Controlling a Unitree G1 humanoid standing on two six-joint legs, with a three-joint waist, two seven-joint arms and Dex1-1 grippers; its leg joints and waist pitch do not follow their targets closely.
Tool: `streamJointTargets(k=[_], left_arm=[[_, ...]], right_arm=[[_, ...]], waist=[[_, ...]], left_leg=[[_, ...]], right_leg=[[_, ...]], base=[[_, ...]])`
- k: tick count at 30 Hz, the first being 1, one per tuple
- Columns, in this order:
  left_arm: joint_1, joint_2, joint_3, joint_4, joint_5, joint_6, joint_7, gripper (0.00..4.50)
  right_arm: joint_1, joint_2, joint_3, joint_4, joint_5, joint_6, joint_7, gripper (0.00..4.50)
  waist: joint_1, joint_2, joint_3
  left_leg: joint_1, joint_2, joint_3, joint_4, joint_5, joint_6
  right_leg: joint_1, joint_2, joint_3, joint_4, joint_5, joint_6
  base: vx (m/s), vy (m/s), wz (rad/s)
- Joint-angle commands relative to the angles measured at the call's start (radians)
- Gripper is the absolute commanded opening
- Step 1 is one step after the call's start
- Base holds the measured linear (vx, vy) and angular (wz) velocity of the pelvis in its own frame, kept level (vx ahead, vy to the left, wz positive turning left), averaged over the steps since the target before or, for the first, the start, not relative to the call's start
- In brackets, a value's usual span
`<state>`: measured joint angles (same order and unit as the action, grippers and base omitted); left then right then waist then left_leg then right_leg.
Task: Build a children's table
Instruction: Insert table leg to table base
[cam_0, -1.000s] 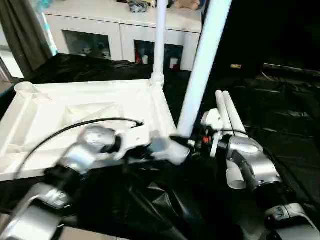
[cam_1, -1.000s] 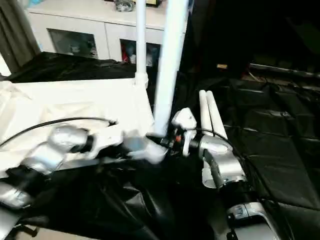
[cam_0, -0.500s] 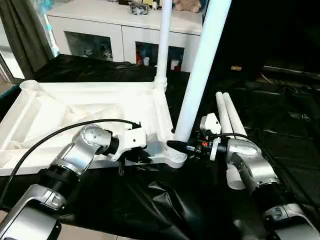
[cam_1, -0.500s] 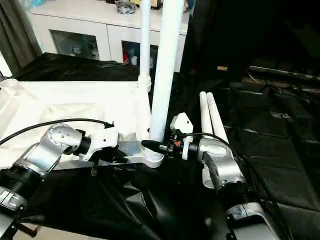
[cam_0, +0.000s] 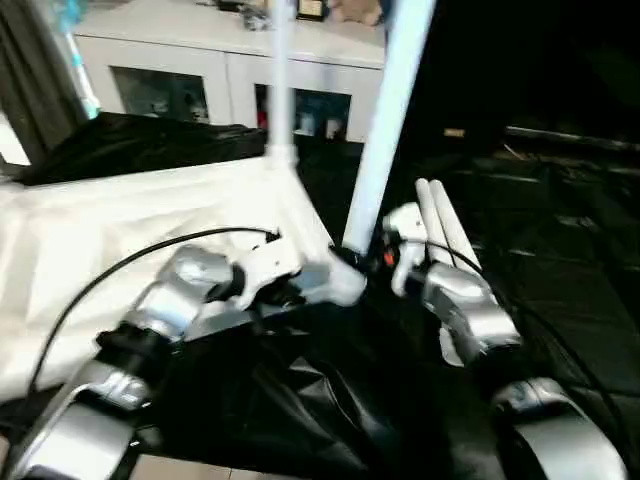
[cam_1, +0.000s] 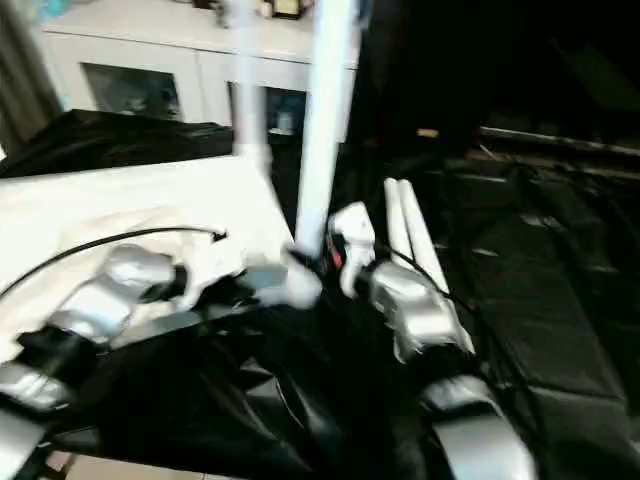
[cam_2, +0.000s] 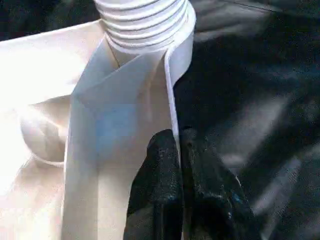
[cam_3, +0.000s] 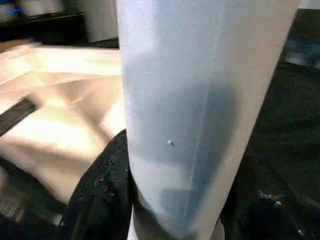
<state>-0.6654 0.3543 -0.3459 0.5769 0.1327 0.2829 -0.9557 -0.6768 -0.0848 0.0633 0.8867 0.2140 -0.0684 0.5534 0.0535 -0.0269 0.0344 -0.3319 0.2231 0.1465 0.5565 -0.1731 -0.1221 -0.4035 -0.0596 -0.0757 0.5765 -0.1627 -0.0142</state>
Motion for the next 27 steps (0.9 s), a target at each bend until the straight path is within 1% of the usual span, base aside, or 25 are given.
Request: streamJointTargets(k=[1,2,3,4,5,6,7,8,9,10,11,12,13,16,18,19,20,21,22,23,24,25,26,27], left_arm=[[-0.04,-0.008,0.036,0.006,0.019,0.071,0.08,0.0],[-0.047,-0.022,0.046,0.014,0.03,0.101,0.126,0.0],[-0.053,-0.035,0.055,0.023,0.038,0.122,0.167,0.0],[-0.064,-0.066,0.071,0.046,0.051,0.139,0.252,0.0],[-0.067,-0.076,0.076,0.053,0.054,0.143,0.276,0.0],[-0.073,-0.101,0.091,0.07,0.052,0.148,0.33,0.0],[-0.081,-0.136,0.104,0.093,0.046,0.154,0.391,0.0],[-0.083,-0.151,0.106,0.104,0.044,0.152,0.413,0.0],[-0.088,-0.167,0.111,0.117,0.04,0.155,0.44,0.0],[-0.096,-0.189,0.117,0.14,0.034,0.154,0.472,0.0],[-0.096,-0.189,0.117,0.14,0.034,0.154,0.472,0.0],[-0.098,-0.195,0.118,0.146,0.032,0.157,0.482,0.0],[-0.1,-0.203,0.119,0.148,0.033,0.163,0.495,0.0],[-0.101,-0.21,0.121,0.15,0.035,0.171,0.509,0.0],[-0.1,-0.211,0.117,0.156,0.036,0.161,0.499,0.0],[-0.097,-0.21,0.112,0.156,0.036,0.15,0.488,0.0],[-0.096,-0.209,0.109,0.155,0.037,0.143,0.481,0.0],[-0.086,-0.204,0.093,0.138,0.038,0.132,0.442,0.0],[-0.081,-0.2,0.084,0.13,0.04,0.117,0.425,0.0],[-0.075,-0.195,0.071,0.12,0.041,0.096,0.404,0.0],[-0.074,-0.194,0.07,0.119,0.041,0.096,0.402,0.0],[-0.058,-0.18,0.051,0.089,0.038,0.102,0.354,0.0],[-0.045,-0.164,0.035,0.066,0.034,0.082,0.308,0.0],[-0.037,-0.153,0.026,0.053,0.032,0.076,0.282,0.0]], right_arm=[[0.019,-0.015,-0.048,0.132,-0.055,0.057,-0.208,1.88],[0.009,0.0,-0.051,0.151,-0.058,0.051,-0.256,1.88],[0.0,0.014,-0.055,0.165,-0.06,0.049,-0.297,1.88],[-0.017,0.05,-0.065,0.196,-0.051,0.034,-0.358,1.88],[-0.021,0.061,-0.069,0.204,-0.047,0.03,-0.373,1.88],[-0.027,0.084,-0.07,0.214,-0.044,0.024,-0.395,1.88],[-0.032,0.111,-0.064,0.225,-0.048,0.013,-0.41,1.88],[-0.031,0.122,-0.056,0.226,-0.054,0.009,-0.406,1.88],[-0.031,0.132,-0.049,0.23,-0.062,0.005,-0.407,1.88],[-0.028,0.143,-0.034,0.231,-0.077,-0.001,-0.4,1.88],[-0.028,0.143,-0.034,0.231,-0.077,-0.001,-0.4,1.88],[-0.029,0.147,-0.032,0.234,-0.083,-0.004,-0.402,1.88],[-0.031,0.149,-0.032,0.241,-0.089,-0.01,-0.408,1.88],[-0.039,0.151,-0.04,0.256,-0.093,-0.022,-0.415,1.88],[-0.043,0.152,-0.053,0.266,-0.088,-0.02,-0.399,1.88],[-0.043,0.151,-0.055,0.267,-0.088,-0.02,-0.392,1.88],[-0.043,0.151,-0.056,0.268,-0.088,-0.021,-0.389,1.88],[-0.043,0.146,-0.052,0.266,-0.092,-0.018,-0.366,1.88],[-0.043,0.144,-0.049,0.265,-0.095,-0.017,-0.355,1.88],[-0.044,0.14,-0.045,0.264,-0.099,-0.016,-0.341,1.88],[-0.044,0.14,-0.044,0.263,-0.1,-0.015,-0.338,1.88],[-0.047,0.125,-0.032,0.257,-0.108,-0.009,-0.296,1.88],[-0.05,0.109,-0.022,0.251,-0.116,-0.003,-0.254,1.88],[-0.052,0.097,-0.013,0.246,-0.121,0.003,-0.222,1.88]], waist=[[0.0,0.018,-0.036],[0.003,0.016,-0.039],[0.002,0.018,-0.037],[0.001,0.017,-0.035],[0.001,0.014,-0.036],[0.002,0.005,-0.037],[0.004,0.001,-0.036],[0.004,0.005,-0.036],[0.005,0.004,-0.036],[0.005,0.002,-0.036],[0.007,0.0,-0.039],[0.009,-0.001,-0.039],[0.009,-0.001,-0.039],[0.01,0.003,-0.039],[0.009,0.0,-0.039],[0.009,0.003,-0.038],[0.008,0.002,-0.037],[0.009,0.0,-0.038],[0.009,0.0,-0.037],[0.01,0.001,-0.037],[0.009,0.0,-0.036],[0.009,0.003,-0.038],[0.008,0.002,-0.039],[0.008,0.002,-0.039]], left_leg=[[0.009,-0.009,0.005,-0.064,-0.458,-0.006],[0.012,-0.011,0.005,-0.062,-0.454,-0.003],[0.006,-0.011,0.006,-0.064,-0.444,-0.001],[0.005,-0.01,0.005,-0.065,-0.453,0.0],[0.009,-0.012,0.006,-0.063,-0.46,0.001],[0.008,-0.012,0.007,-0.062,-0.458,0.004],[0.007,-0.013,0.008,-0.062,-0.454,0.01],[0.007,-0.014,0.009,-0.061,-0.453,0.012],[0.005,-0.011,0.008,-0.064,-0.457,0.012],[0.0,-0.011,0.006,-0.067,-0.457,0.013],[-0.001,-0.011,0.006,-0.067,-0.448,0.016],[0.001,-0.011,0.008,-0.067,-0.447,0.019],[-0.001,-0.012,0.008,-0.068,-0.443,0.023],[-0.004,-0.01,0.008,-0.07,-0.435,0.024],[-0.005,-0.01,0.008,-0.071,-0.435,0.024],[-0.006,-0.01,0.008,-0.072,-0.436,0.025],[-0.007,-0.011,0.008,-0.072,-0.439,0.026],[-0.004,-0.011,0.009,-0.071,-0.444,0.027],[-0.006,-0.011,0.008,-0.072,-0.443,0.028],[-0.006,-0.01,0.007,-0.072,-0.445,0.028],[-0.008,-0.01,0.006,-0.073,-0.446,0.028],[-0.008,-0.009,0.005,-0.074,-0.447,0.027],[-0.012,-0.006,0.003,-0.076,-0.44,0.029],[-0.013,-0.006,0.005,-0.076,-0.434,0.031]], right_leg=[[0.02,-0.066,0.022,-0.106,-0.617,-0.085],[0.02,-0.068,0.023,-0.107,-0.615,-0.087],[0.021,-0.066,0.023,-0.104,-0.601,-0.087],[0.02,-0.065,0.02,-0.106,-0.608,-0.081],[0.018,-0.065,0.019,-0.107,-0.612,-0.074],[0.018,-0.065,0.018,-0.108,-0.613,-0.071],[0.017,-0.064,0.018,-0.11,-0.614,-0.063],[0.015,-0.063,0.02,-0.109,-0.613,-0.064],[0.016,-0.064,0.02,-0.11,-0.606,-0.061],[0.02,-0.062,0.02,-0.107,-0.591,-0.059],[0.022,-0.064,0.022,-0.104,-0.579,-0.056],[0.02,-0.064,0.024,-0.104,-0.572,-0.059],[0.02,-0.065,0.027,-0.101,-0.565,-0.065],[0.021,-0.065,0.031,-0.098,-0.545,-0.072],[0.022,-0.065,0.032,-0.097,-0.538,-0.075],[0.023,-0.065,0.032,-0.097,-0.54,-0.075],[0.022,-0.064,0.031,-0.099,-0.547,-0.073],[0.02,-0.065,0.031,-0.101,-0.561,-0.068],[0.022,-0.066,0.031,-0.101,-0.568,-0.066],[0.021,-0.067,0.031,-0.102,-0.575,-0.064],[0.022,-0.067,0.031,-0.102,-0.578,-0.062],[0.024,-0.069,0.032,-0.102,-0.574,-0.064],[0.028,-0.07,0.033,-0.098,-0.556,-0.071],[0.027,-0.07,0.034,-0.098,-0.547,-0.076]], base=[[0.0,0.0,0.0],[0.0,0.0,0.0],[0.0,0.0,0.0],[0.0,0.0,0.0],[0.0,0.0,0.0],[0.0,0.0,0.0],[0.0,0.0,0.0],[0.0,0.0,0.0],[0.0,0.0,0.0],[0.0,0.0,0.0],[0.0,0.0,0.0],[0.0,0.0,0.0],[0.0,0.0,0.0],[0.0,0.0,0.0],[0.0,0.0,0.0],[0.0,0.0,0.0],[0.0,0.0,0.0],[0.0,0.0,0.0],[0.0,0.0,0.0],[0.0,0.0,0.0],[0.0,0.0,0.0],[0.0,0.0,0.0],[0.0,0.0,0.0],[0.0,0.0,0.0]])
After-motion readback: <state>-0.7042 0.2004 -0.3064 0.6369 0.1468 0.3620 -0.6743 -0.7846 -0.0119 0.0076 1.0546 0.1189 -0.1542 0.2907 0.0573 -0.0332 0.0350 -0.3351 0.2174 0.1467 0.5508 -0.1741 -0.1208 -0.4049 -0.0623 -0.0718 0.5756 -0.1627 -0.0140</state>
